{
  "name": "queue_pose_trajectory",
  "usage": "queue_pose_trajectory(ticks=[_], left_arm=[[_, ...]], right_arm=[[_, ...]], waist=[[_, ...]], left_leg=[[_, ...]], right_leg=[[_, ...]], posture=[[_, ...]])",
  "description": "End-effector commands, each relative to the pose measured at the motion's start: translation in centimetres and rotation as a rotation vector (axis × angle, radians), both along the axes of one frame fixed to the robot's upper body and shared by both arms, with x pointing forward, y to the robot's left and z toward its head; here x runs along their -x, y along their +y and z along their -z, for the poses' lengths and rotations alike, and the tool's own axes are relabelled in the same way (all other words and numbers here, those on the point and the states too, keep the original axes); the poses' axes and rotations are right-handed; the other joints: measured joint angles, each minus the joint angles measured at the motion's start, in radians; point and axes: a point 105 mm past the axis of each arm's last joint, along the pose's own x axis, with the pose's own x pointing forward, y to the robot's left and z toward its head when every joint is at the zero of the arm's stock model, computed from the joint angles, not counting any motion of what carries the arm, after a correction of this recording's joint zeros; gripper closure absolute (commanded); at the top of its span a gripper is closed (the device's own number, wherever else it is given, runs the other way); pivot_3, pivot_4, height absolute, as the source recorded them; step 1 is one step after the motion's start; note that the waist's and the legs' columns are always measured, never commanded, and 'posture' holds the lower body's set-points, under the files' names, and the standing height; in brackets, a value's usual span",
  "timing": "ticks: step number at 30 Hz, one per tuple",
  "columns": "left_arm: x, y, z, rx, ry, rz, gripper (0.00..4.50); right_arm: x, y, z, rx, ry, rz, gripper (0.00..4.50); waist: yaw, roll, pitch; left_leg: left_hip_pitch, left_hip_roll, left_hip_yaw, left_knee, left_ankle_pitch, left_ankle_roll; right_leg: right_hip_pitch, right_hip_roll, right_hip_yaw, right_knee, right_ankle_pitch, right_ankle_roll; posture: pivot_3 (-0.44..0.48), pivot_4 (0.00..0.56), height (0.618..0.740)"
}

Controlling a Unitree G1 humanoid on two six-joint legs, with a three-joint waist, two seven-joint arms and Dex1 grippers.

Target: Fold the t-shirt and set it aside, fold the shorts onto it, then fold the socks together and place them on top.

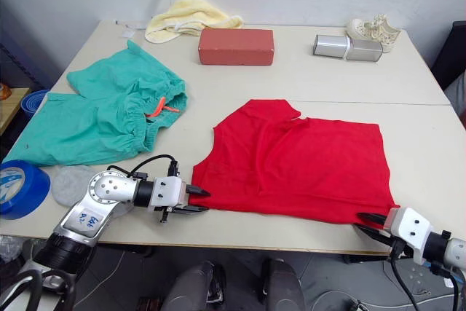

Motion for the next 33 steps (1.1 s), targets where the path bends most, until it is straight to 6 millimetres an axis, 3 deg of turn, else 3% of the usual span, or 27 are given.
queue_pose_trajectory(ticks=[1,2,7,10,15,22,25,26,30,33], left_arm=[[0.9,1.5,2.4,-0.083,0.108,-0.028,4.25],[1.1,1.5,2.5,-0.081,0.122,-0.019,4.49],[3.4,1.6,1.9,-0.063,0.192,0.054,4.49],[5.4,2.3,0.4,-0.048,0.225,0.087,4.49],[6.9,2.9,-0.2,-0.068,0.241,0.081,4.49],[7.5,2.5,-0.2,-0.039,0.265,0.050,4.49],[7.9,2.7,-0.6,-0.007,0.366,0.020,4.49],[7.8,2.8,-0.9,0.004,0.374,0.013,4.00],[7.2,3.6,-2.4,0.017,0.381,-0.009,2.90],[7.0,4.5,-4.8,0.055,0.448,-0.029,1.92]], right_arm=[[0.3,-0.6,0.0,0.025,0.021,0.000,4.50],[0.4,-0.5,0.0,0.022,0.022,-0.006,4.50],[2.0,0.2,-0.5,-0.020,0.059,-0.072,4.50],[3.6,0.2,-0.9,-0.046,0.117,-0.108,4.50],[5.1,-0.1,-0.8,-0.046,0.186,-0.117,4.50],[5.3,0.3,-0.6,-0.075,0.190,-0.096,4.50],[4.5,0.3,-1.5,-0.164,0.171,-0.033,4.50],[4.5,0.5,-1.7,-0.171,0.170,-0.049,4.09],[5.1,1.1,-2.4,-0.192,0.203,-0.068,2.92],[5.5,1.5,-4.5,-0.318,0.275,-0.010,1.91]], waist=[[0.000,0.002,-0.001],[0.000,0.003,-0.002],[-0.002,0.004,-0.003],[-0.007,0.004,-0.002],[-0.002,0.004,-0.002],[0.001,0.004,-0.001],[0.000,0.003,-0.001],[0.000,0.004,-0.001],[0.000,0.003,-0.001],[0.001,0.004,0.000]], left_leg=[[0.000,0.000,0.000,0.000,0.000,0.000],[0.000,0.000,0.000,0.000,0.000,0.000],[0.000,0.001,0.000,-0.004,0.000,0.000],[0.000,0.001,0.000,-0.009,0.001,0.000],[0.000,0.001,0.000,-0.011,0.001,-0.001],[0.000,0.001,0.000,-0.011,-0.001,-0.004],[-0.001,0.001,0.000,-0.012,-0.001,-0.004],[-0.002,0.001,0.000,-0.012,-0.001,-0.004],[-0.002,0.001,0.000,-0.013,0.001,-0.001],[-0.003,0.001,0.000,-0.013,0.001,-0.001]], right_leg=[[0.000,0.000,0.000,0.000,0.000,0.000],[0.000,0.000,0.000,0.000,0.000,0.000],[-0.002,0.000,0.000,0.000,-0.003,-0.002],[-0.004,0.001,-0.001,0.000,-0.007,-0.003],[-0.005,0.001,-0.002,0.001,-0.010,-0.003],[-0.006,0.001,0.000,0.000,-0.010,-0.003],[-0.007,0.001,0.000,0.000,-0.010,-0.003],[-0.008,0.001,0.000,0.000,-0.010,-0.003],[-0.009,0.001,-0.001,0.001,-0.010,-0.004],[-0.011,0.001,-0.001,0.002,-0.011,-0.004]], posture=[[0.000,0.150,0.740],[0.000,0.150,0.740],[0.000,0.150,0.740],[0.000,0.150,0.740],[0.000,0.150,0.740],[0.000,0.150,0.740],[0.000,0.150,0.740],[0.000,0.150,0.740],[0.000,0.150,0.740],[0.000,0.150,0.740]])
